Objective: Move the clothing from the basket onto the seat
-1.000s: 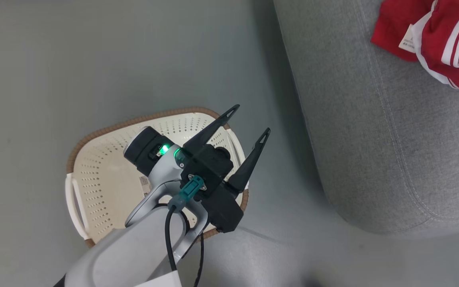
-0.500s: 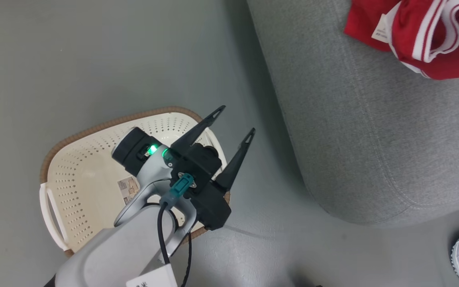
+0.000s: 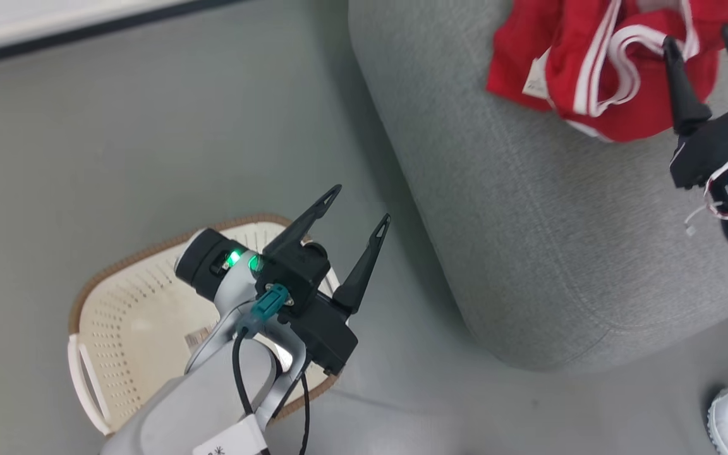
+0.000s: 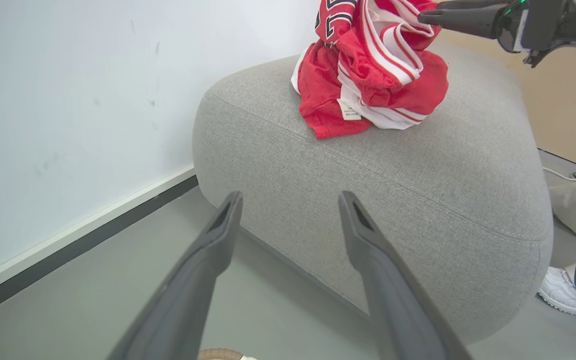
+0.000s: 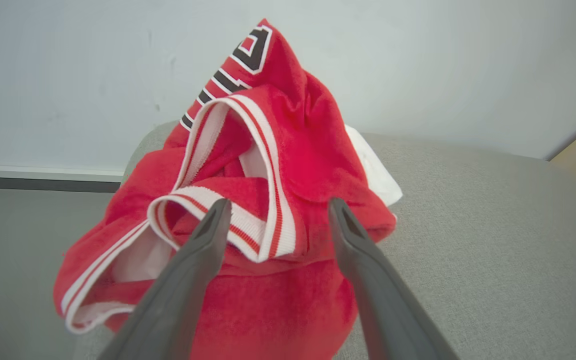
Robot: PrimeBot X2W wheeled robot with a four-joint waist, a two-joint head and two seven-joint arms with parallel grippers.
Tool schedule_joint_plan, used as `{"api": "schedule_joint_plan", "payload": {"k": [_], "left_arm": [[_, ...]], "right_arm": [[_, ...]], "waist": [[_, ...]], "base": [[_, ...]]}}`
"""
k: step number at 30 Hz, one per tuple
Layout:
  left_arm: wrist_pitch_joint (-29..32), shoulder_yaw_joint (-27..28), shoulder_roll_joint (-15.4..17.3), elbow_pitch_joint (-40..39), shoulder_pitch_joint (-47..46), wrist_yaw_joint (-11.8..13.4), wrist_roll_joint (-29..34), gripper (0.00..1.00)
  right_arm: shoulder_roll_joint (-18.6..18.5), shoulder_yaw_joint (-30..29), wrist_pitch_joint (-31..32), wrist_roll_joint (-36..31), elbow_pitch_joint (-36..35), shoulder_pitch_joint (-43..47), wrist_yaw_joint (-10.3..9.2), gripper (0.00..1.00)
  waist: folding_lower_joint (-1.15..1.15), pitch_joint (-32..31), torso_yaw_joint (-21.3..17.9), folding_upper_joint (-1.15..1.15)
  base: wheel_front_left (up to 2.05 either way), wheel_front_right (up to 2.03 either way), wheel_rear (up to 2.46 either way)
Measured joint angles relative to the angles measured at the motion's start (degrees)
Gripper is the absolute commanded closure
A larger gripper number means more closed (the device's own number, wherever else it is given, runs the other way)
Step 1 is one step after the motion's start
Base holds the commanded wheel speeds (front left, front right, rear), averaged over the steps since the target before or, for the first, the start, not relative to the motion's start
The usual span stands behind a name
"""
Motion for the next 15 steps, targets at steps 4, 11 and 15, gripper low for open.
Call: {"api": "schedule_joint_plan", "payload": {"k": [4,11,15], "left_arm": [[-1.43,0.89,-0.82,1.11,1.12,0.04,-1.05,0.0],[-4.28,3.19,-2.16,3.41,2.99,0.05,-2.64,0.0],[-5.67,4.19,-2.74,5.42,4.66,0.08,-4.05,0.0]], "right_arm": [[-0.02,0.97,-0.04,-0.73,-1.82,1.91,0.25,0.0],[-0.23,1.46,-0.05,-0.77,-5.47,6.92,0.46,0.0],[-0.92,1.45,-0.07,-0.77,-8.69,10.68,0.46,0.0]], "waist": [[0.0,-2.84,-0.16,0.0],[-0.01,-7.86,0.8,0.0],[-0.01,-10.53,2.38,0.0]], "base": [[0.0,0.0,0.0],[0.0,0.0,0.0],[0.0,0.0,0.0]]}}
